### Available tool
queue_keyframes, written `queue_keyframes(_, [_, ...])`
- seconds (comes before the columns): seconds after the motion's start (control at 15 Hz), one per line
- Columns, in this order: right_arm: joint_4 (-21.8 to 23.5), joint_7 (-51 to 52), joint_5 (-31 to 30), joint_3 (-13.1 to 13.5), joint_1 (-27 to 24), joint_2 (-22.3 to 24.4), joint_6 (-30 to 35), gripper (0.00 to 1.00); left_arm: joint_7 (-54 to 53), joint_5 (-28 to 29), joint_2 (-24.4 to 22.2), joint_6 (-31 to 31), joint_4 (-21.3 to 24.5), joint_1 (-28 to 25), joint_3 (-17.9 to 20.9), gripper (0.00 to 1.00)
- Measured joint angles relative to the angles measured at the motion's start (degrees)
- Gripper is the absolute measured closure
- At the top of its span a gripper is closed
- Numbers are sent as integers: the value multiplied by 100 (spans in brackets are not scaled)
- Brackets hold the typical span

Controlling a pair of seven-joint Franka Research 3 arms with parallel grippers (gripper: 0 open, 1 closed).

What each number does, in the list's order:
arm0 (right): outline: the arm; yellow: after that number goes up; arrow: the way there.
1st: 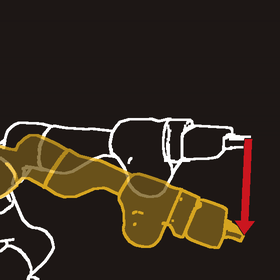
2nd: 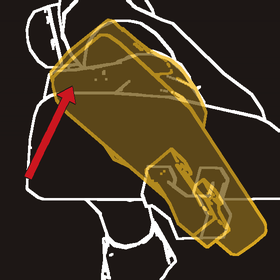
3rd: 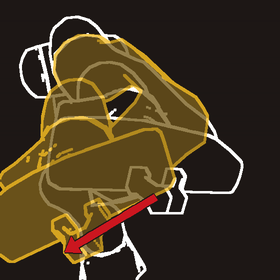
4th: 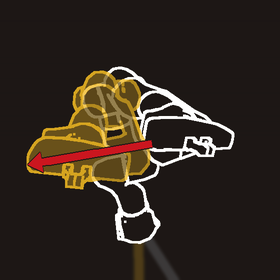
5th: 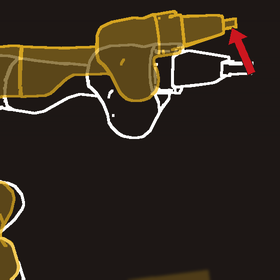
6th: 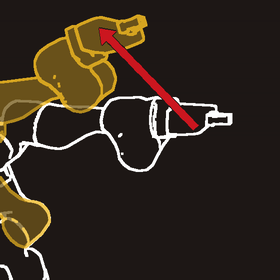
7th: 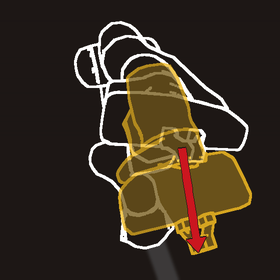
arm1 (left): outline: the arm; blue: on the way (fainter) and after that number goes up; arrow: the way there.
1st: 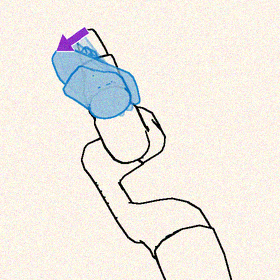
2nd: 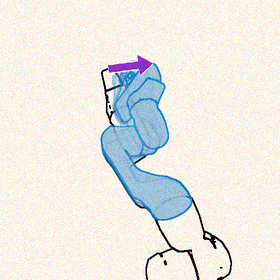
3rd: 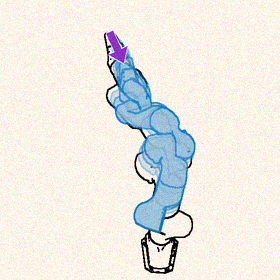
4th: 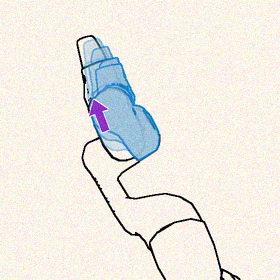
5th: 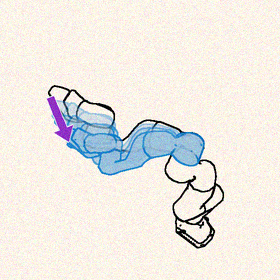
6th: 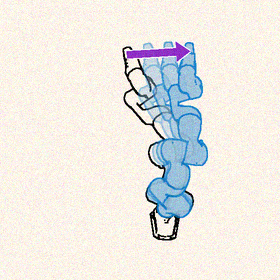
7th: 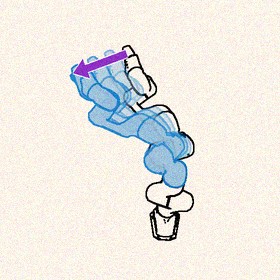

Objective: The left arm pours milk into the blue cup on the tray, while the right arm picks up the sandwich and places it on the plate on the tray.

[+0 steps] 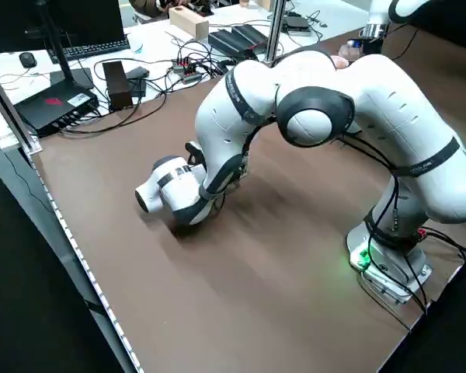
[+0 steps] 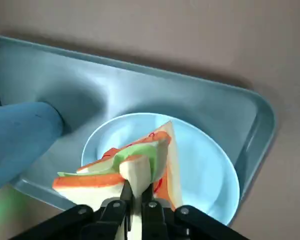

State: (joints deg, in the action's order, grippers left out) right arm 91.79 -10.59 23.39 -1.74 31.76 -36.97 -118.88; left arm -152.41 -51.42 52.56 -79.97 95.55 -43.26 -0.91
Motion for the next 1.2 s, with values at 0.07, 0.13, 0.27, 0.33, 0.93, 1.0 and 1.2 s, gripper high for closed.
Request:
queue_keyframes(0.07, [6,0,0,0,14,-13,0,90,-4,-5,0,0,-1,0,0,20])
queue_keyframes(0.13, [13,0,1,0,25,-30,1,90,-13,-13,0,0,-4,0,-1,22])
queue_keyframes(0.27, [18,2,1,2,30,-69,0,83,-16,-21,-3,0,-20,0,-2,30])
queue_keyframes(0.33, [18,2,1,11,30,-79,0,74,-16,-22,-10,0,-29,0,-2,30])
queue_keyframes(0.93, [-178,149,-12,209,-255,158,443,32,208,-14,-339,0,-138,4,-10,44])
queue_keyframes(1.0, [-225,325,-68,240,-452,298,634,32,291,15,-452,0,-165,5,-11,44])
queue_keyframes(1.2, [-467,1009,-973,345,-1361,1045,1728,26,799,317,-925,1,-347,27,-13,48])
